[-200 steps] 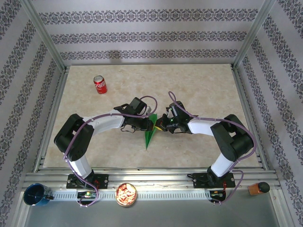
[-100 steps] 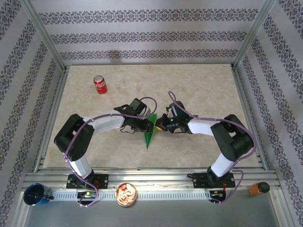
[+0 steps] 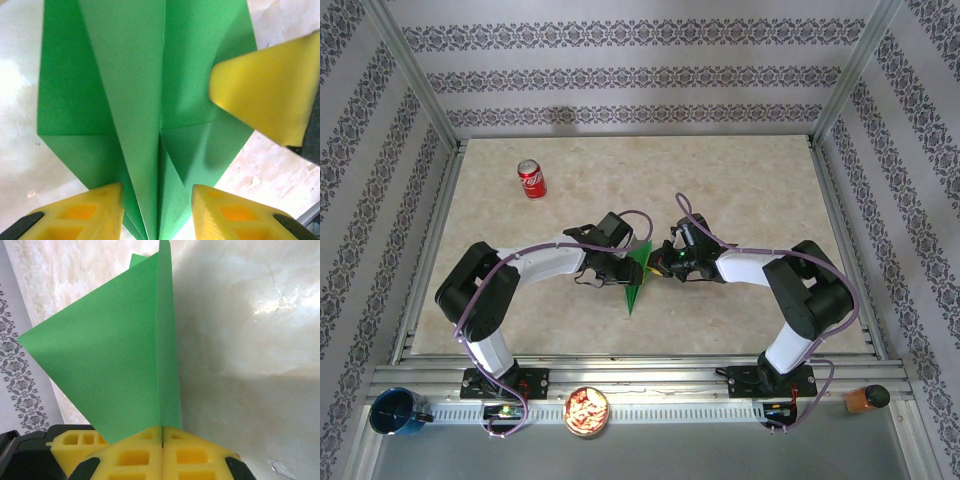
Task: Fold a paper plane with a square sheet of paper (pick it up from the middle)
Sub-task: Move a paper plane to the center of the table.
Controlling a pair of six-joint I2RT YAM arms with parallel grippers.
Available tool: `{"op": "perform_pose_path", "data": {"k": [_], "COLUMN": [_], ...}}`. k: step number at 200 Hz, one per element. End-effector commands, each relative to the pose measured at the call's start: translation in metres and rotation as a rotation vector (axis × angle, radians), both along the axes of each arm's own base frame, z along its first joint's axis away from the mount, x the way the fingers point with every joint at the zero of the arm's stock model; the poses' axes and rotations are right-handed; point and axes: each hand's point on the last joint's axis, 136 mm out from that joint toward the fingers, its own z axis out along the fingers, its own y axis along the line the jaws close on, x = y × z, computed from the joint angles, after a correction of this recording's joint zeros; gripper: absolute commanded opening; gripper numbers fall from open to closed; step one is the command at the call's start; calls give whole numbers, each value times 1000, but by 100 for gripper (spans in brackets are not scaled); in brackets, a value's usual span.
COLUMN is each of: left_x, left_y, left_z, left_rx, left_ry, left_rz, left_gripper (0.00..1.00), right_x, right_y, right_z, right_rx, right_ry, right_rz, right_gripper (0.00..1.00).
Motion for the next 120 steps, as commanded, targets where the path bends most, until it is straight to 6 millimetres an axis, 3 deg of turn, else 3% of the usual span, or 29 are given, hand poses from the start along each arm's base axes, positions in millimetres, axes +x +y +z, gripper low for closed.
{"op": "perform_pose_path", "data": {"k": [1,120], "left_x": [-12,-2], "left_y": [3,-6], "left_z": [-7,-14], "left_rx": [51,49], "left_ry": [38,36], "left_rz": [-24,-30], "left_gripper": [40,20], "right_x": [2,1], "right_y": [2,4], "right_z": [-2,-3], "right_rx": [-4,6], "right_ry": [-3,1], "right_rz": [-6,7], "right_gripper": [2,3]}}
